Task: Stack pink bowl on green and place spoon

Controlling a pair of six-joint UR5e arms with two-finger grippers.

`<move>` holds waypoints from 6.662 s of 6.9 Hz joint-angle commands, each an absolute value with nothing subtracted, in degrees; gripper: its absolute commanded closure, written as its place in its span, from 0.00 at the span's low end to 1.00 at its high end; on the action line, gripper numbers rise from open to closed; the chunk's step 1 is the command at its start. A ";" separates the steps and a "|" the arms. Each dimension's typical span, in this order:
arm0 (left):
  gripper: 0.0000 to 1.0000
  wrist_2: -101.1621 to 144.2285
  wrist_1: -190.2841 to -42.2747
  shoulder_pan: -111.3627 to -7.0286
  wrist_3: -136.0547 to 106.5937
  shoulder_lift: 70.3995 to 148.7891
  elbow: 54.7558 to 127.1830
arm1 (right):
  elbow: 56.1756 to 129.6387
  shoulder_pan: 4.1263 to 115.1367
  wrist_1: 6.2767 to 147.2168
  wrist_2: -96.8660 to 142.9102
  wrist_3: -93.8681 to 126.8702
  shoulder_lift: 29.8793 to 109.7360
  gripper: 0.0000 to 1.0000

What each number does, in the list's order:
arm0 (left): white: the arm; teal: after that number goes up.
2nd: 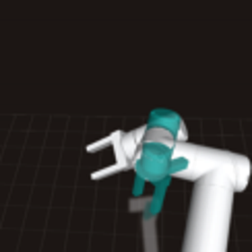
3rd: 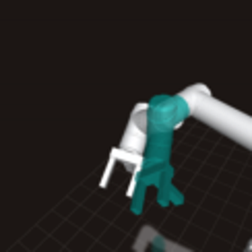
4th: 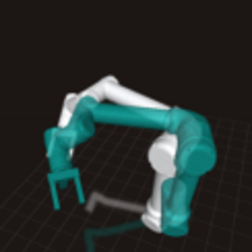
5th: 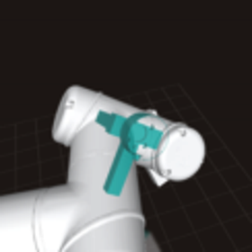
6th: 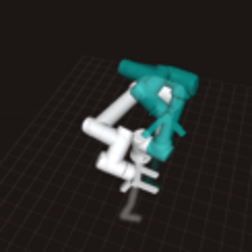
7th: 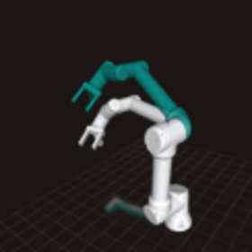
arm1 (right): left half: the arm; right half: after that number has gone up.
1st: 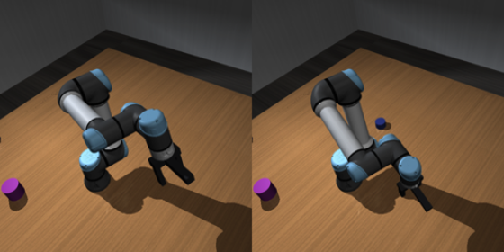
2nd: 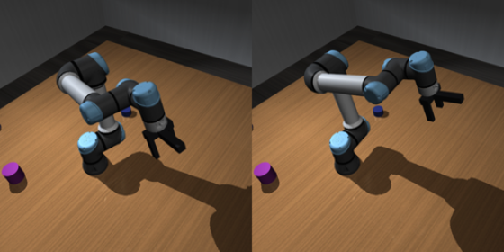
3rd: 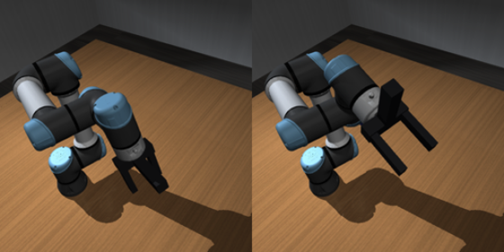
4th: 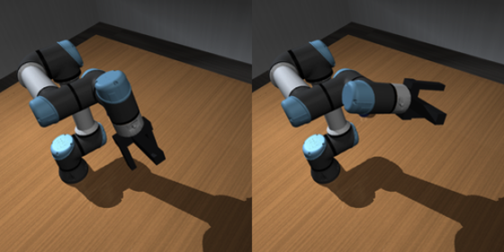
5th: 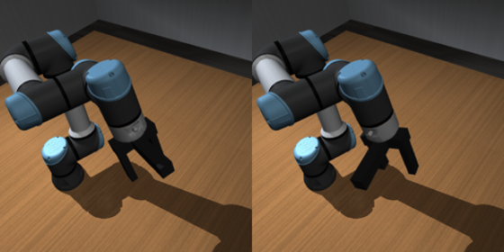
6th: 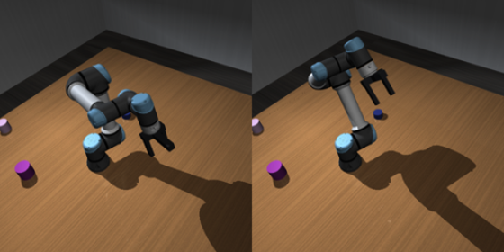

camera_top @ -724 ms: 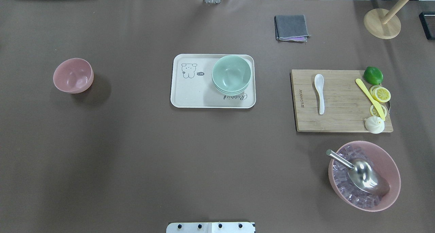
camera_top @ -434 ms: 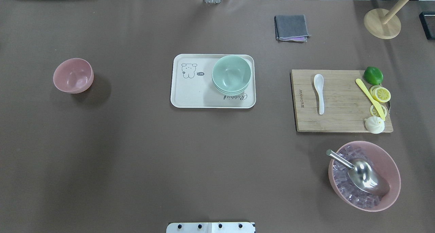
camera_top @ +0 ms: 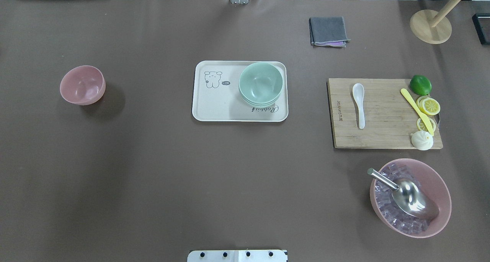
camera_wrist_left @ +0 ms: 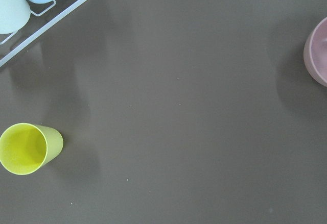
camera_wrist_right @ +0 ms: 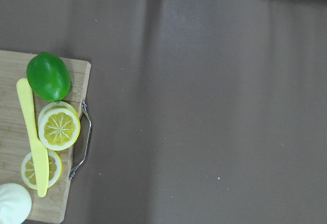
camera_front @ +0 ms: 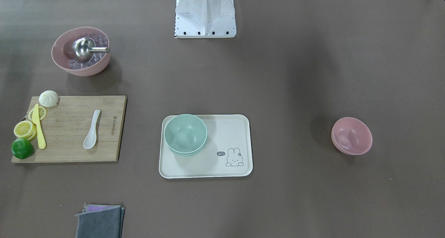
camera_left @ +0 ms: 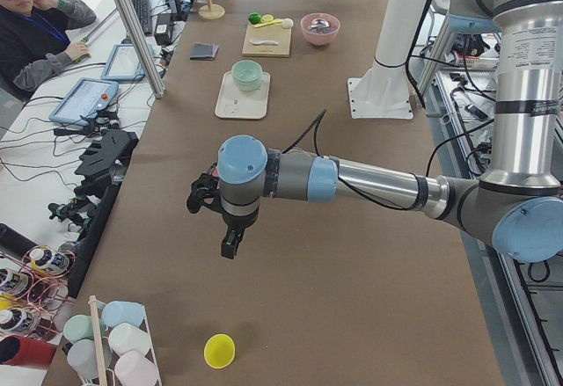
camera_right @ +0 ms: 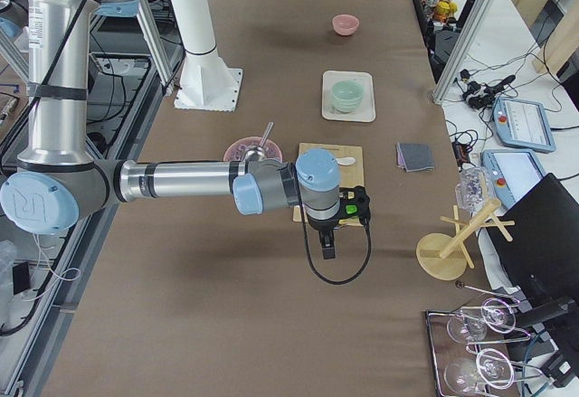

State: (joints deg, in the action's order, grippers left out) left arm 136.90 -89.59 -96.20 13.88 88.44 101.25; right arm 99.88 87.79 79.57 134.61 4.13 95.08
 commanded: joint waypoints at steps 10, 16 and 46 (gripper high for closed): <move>0.01 135.89 -103.80 -73.78 -20.17 103.43 87.37 | 97.65 76.91 79.45 133.95 10.80 86.75 0.01; 0.14 130.25 -119.09 -61.19 -29.53 107.58 74.53 | 97.38 76.73 79.10 133.95 11.34 86.57 0.01; 1.00 115.05 -109.25 -38.94 -78.84 146.43 68.29 | 97.38 76.73 79.10 133.86 11.43 85.96 0.01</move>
